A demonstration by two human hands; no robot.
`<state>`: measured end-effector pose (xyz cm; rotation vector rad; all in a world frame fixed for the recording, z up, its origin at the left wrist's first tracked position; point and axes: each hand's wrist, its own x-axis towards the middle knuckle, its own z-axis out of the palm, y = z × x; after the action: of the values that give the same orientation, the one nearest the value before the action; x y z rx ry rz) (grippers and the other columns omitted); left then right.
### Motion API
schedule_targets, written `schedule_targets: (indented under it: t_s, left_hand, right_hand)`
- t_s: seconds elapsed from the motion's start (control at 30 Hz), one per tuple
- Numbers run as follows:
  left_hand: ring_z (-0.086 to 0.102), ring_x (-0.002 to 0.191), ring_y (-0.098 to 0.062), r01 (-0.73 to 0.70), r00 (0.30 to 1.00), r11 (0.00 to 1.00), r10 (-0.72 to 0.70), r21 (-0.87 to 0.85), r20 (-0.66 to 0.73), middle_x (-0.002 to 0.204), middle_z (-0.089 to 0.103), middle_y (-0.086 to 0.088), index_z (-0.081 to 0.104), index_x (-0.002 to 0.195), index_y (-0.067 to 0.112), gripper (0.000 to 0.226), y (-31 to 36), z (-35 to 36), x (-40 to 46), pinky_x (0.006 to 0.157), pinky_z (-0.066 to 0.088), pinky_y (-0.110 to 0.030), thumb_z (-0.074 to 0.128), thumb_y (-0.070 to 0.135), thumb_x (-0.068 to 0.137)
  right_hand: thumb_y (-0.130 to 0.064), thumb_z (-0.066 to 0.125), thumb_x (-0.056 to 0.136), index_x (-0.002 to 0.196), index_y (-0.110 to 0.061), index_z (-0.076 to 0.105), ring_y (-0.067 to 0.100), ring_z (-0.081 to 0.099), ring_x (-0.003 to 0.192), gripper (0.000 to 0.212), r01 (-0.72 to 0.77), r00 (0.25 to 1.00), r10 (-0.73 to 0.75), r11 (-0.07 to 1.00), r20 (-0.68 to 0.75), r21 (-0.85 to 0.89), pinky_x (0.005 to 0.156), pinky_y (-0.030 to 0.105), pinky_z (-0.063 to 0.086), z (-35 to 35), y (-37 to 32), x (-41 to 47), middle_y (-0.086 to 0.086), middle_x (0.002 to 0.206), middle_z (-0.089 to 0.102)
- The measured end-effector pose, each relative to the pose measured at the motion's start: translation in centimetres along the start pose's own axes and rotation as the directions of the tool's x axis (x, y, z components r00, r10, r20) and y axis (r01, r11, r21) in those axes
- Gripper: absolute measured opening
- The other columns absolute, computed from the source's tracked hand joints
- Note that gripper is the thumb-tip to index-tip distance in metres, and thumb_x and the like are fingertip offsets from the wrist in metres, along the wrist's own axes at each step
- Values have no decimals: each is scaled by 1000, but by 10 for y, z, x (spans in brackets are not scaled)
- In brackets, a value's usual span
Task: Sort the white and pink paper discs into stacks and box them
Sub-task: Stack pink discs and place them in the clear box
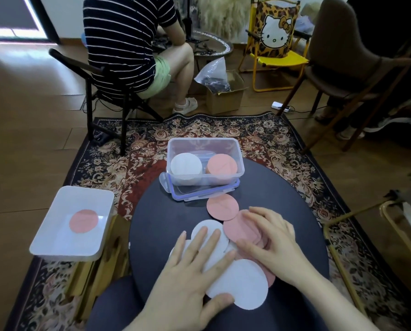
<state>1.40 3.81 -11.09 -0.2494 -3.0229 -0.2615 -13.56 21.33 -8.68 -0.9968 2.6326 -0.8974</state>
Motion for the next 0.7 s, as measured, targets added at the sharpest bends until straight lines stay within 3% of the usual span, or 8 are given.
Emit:
schedule_targets:
  t_s: [0.13,0.3,0.53,0.7]
  left_hand:
    - [19,146,-26,18,1000,1000,-18,-16,10,159,23,-4,26,149,38,65,7,-2,4,108,18,-55,31,68,92]
    - [19,146,-24,49,998,998,-48,-27,31,159,23,1,27,149,39,64,11,-2,2,108,17,-54,30,68,92]
    - [26,144,-28,74,996,997,-73,-22,48,157,26,1,33,146,38,61,13,-2,2,108,15,-55,29,67,93]
    - [26,144,-27,71,997,997,-71,-12,21,158,25,2,30,147,39,62,14,-1,2,107,16,-54,28,68,93]
  right_hand:
    - [-61,44,78,129,-51,44,-11,9,141,52,31,998,-36,996,53,89,113,17,1,3,2,-13,-32,146,30]
    - [-50,57,77,126,-51,45,-11,18,139,50,20,1000,-18,991,-15,131,112,16,4,2,-3,-18,-36,141,37]
    - [-41,65,76,129,-42,47,-8,23,136,57,8,997,-4,999,-72,49,104,9,2,1,-8,-19,-36,135,42]
    - [-37,67,68,121,-50,47,-10,31,126,57,-38,997,48,988,-63,148,98,10,9,-2,-15,-17,-35,124,49]
